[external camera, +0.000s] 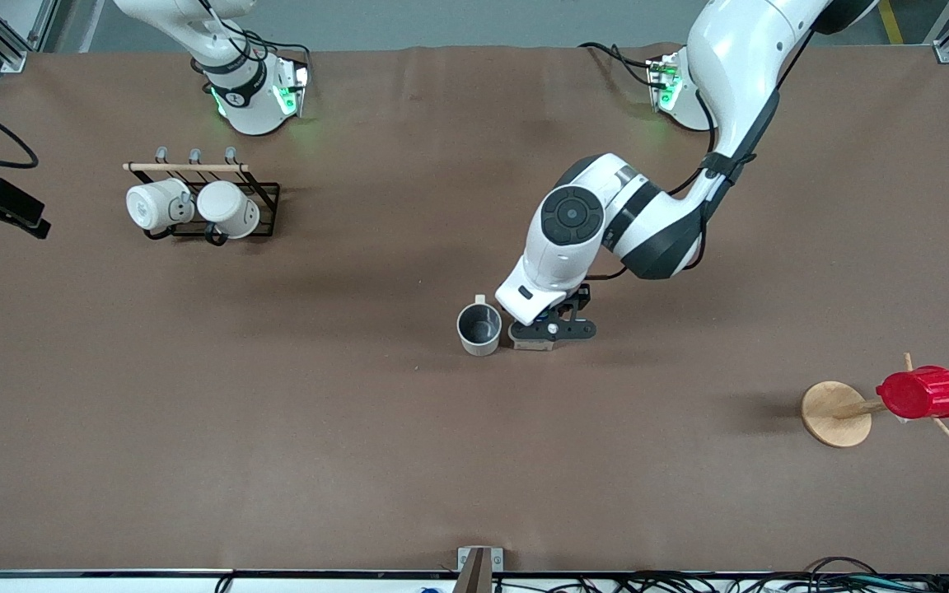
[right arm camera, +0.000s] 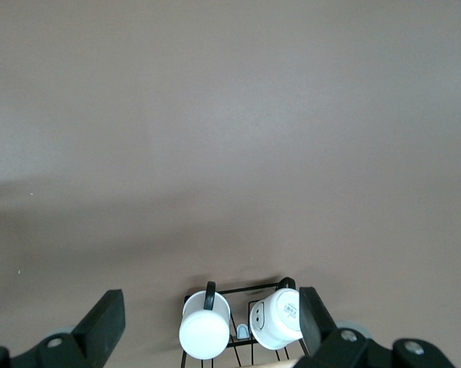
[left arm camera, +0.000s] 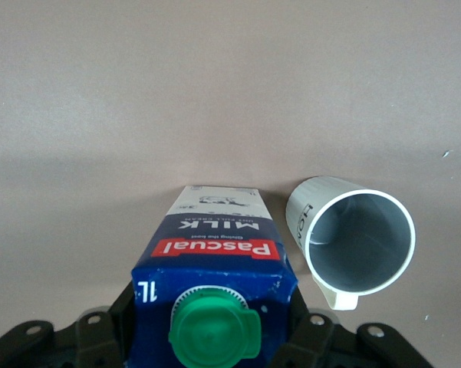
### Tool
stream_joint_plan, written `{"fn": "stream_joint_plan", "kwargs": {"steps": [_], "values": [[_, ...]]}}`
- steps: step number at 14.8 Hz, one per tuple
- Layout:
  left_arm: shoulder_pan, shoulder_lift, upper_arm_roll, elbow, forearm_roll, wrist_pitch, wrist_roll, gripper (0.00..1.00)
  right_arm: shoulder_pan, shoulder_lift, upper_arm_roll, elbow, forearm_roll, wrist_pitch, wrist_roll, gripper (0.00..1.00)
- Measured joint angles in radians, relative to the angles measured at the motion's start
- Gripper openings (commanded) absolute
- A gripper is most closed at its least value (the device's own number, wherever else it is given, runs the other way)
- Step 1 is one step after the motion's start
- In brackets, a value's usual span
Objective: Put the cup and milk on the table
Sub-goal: 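Lower the milk carton beside the mug and open the left gripper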
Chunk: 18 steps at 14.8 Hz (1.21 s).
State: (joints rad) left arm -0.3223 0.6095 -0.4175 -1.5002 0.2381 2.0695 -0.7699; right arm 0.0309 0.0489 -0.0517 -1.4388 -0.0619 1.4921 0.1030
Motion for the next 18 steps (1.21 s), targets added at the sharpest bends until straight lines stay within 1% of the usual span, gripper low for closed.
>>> {"fn": "stream_joint_plan", "kwargs": {"steps": [1, 2, 3, 9, 12, 15, 18], "values": [[0.0, 0.0, 0.0, 0.002, 0.0, 0.0, 0.001, 0.78, 0.0, -0.005, 0.0, -0.006, 0.0, 0.003, -0.001, 1.0], [0.0, 0.0, 0.0, 0.004, 0.0, 0.0, 0.002, 0.93, 0.0, -0.009, 0.0, -0.009, 0.0, 0.005, -0.001, 1.0], [0.0, 0.0, 0.0, 0.006, 0.001, 0.0, 0.003, 1.0, 0.0, -0.013, 0.0, -0.013, 0.001, 0.006, -0.001, 1.0], [0.001, -0.009, -0.002, 0.023, 0.015, 0.0, 0.006, 1.0, -0.009, -0.014, 0.0, -0.018, 0.007, 0.009, -0.002, 1.0], [0.013, -0.059, -0.004, 0.028, 0.015, -0.019, 0.005, 1.0, -0.018, -0.014, 0.0, -0.018, 0.012, 0.01, -0.02, 1.0], [0.083, -0.134, -0.029, 0.018, 0.015, -0.042, 0.017, 1.0, -0.018, -0.014, 0.0, -0.019, 0.014, 0.01, -0.024, 1.0], [0.209, -0.2, -0.102, -0.011, 0.01, -0.069, 0.08, 1.0, -0.018, -0.015, 0.0, -0.019, 0.015, 0.01, -0.026, 1.0]]}}
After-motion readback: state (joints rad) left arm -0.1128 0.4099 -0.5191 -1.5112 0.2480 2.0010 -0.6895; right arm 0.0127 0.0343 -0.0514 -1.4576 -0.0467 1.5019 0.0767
